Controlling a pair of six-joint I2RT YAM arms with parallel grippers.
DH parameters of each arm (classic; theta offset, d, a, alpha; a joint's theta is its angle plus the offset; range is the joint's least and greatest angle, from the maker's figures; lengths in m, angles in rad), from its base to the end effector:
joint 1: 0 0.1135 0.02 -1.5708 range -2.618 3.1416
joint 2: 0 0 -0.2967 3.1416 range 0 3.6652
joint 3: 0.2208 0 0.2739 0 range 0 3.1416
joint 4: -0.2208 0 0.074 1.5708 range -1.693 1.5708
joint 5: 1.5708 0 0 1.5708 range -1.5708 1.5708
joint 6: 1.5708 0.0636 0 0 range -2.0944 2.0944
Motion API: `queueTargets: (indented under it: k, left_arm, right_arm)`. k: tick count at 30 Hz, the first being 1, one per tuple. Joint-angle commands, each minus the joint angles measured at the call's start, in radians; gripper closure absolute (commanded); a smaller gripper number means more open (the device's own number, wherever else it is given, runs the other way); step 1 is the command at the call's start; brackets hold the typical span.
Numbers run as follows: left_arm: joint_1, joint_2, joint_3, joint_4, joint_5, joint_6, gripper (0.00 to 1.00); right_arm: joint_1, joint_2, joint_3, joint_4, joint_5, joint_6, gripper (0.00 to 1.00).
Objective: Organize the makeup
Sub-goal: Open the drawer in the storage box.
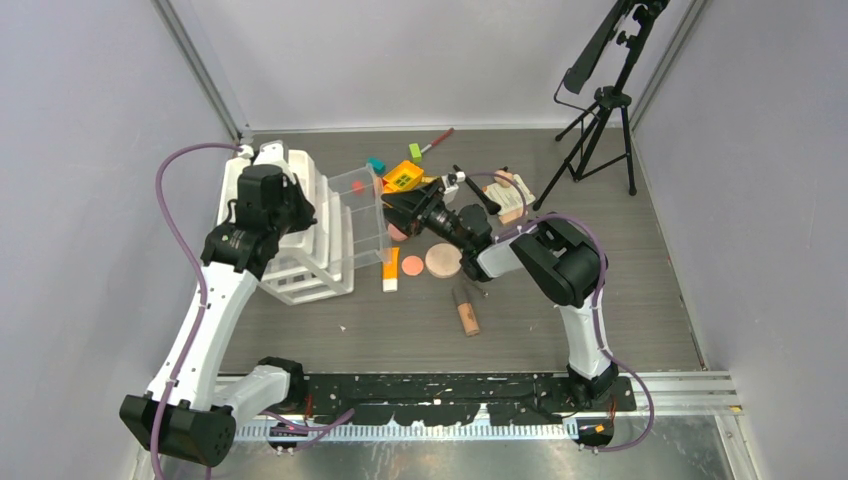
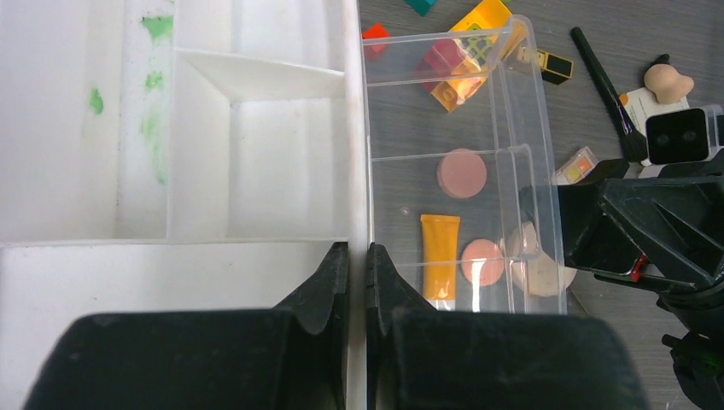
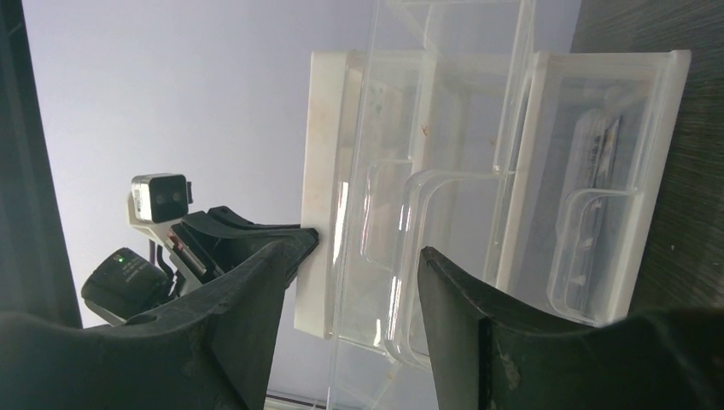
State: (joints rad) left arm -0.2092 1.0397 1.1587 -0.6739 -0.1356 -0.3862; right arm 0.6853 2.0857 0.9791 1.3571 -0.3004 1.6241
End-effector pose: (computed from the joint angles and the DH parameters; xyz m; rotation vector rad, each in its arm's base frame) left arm 0.2409 -0.0424 0.3884 -0.2679 2.1102 -0.2091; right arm 0.3519 0.3120 0.1930 0.4641 1.6333 2.0655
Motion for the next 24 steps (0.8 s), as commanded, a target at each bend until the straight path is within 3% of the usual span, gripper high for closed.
queueTargets:
  k: [1,7,24]
  left_arm:
    - [0.004,-0.010,0.034,0.046,-0.039,0.059,1.00]
    - [0.004,0.036,0.042,0.034,-0.004,0.076,1.00]
    - [0.004,0.065,0.070,-0.026,-0.036,0.152,1.00]
  right_arm:
    - [-0.008,-0.025,0.006,0.033,0.024,-0.046,0.37]
    - [-0.007,-0.028,0.009,-0.104,0.005,-0.142,0.37]
    - [-0.008,-0.344,0.017,-0.874,0.262,-0.655,0.37]
